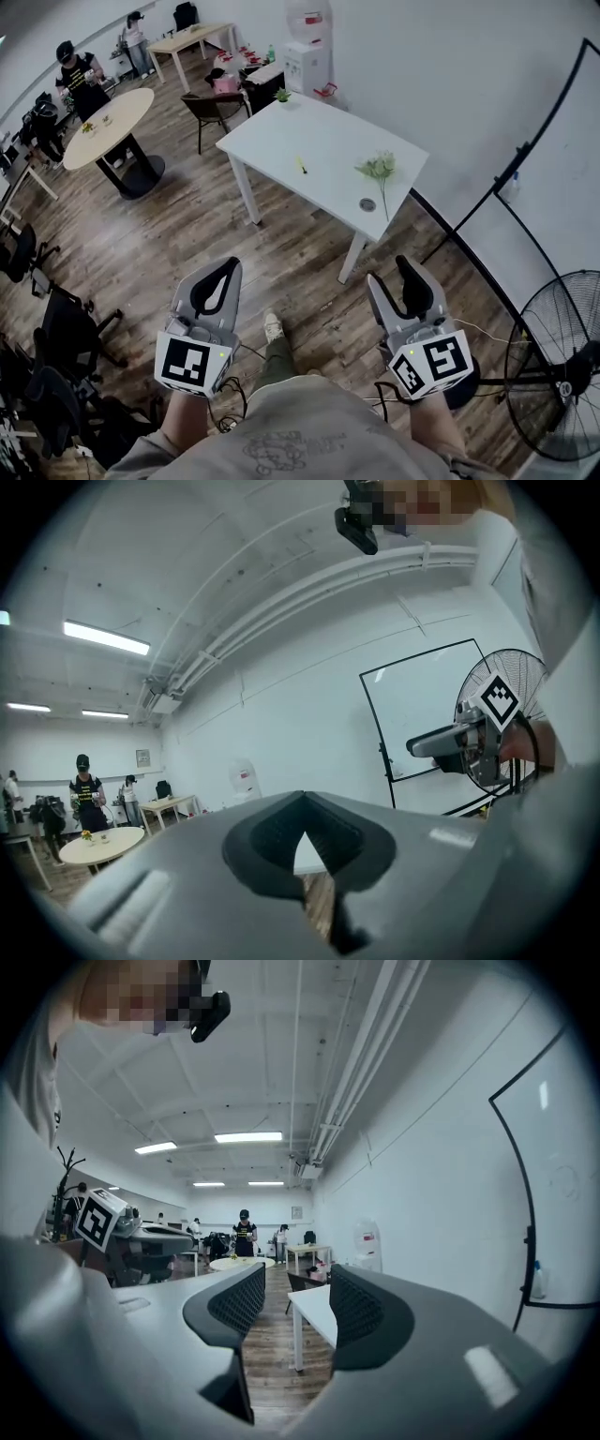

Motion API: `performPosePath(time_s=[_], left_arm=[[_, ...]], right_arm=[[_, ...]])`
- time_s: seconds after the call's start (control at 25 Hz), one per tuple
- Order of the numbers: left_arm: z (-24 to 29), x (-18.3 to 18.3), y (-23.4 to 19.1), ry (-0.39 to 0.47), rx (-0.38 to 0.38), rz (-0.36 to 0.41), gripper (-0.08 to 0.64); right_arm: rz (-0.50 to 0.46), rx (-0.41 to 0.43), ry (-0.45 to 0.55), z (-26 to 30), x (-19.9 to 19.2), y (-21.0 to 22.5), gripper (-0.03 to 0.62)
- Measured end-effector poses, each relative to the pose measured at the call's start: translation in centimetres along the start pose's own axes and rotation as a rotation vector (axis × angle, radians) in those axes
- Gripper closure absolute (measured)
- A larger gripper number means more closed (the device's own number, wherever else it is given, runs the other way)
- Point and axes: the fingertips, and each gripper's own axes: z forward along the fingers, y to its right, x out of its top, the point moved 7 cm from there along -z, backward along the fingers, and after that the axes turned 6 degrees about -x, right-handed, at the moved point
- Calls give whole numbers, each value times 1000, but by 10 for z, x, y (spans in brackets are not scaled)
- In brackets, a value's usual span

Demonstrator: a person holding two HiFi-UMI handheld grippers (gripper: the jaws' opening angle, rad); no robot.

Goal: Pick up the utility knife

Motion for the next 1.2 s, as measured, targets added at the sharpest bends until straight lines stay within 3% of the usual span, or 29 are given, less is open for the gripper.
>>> performPosePath(time_s=[0.36, 0.88, 1.2], left_arm=[[60, -30, -83, -43, 5, -50, 558], [168, -75, -237, -77, -126, -62, 559], [207, -102, -298, -110, -165, -99, 559]], right_arm=[[-3, -14, -87, 106, -13, 8, 373], [-13, -104, -222, 282, -22, 1, 379], [23, -133, -323, 347, -44, -7, 379]])
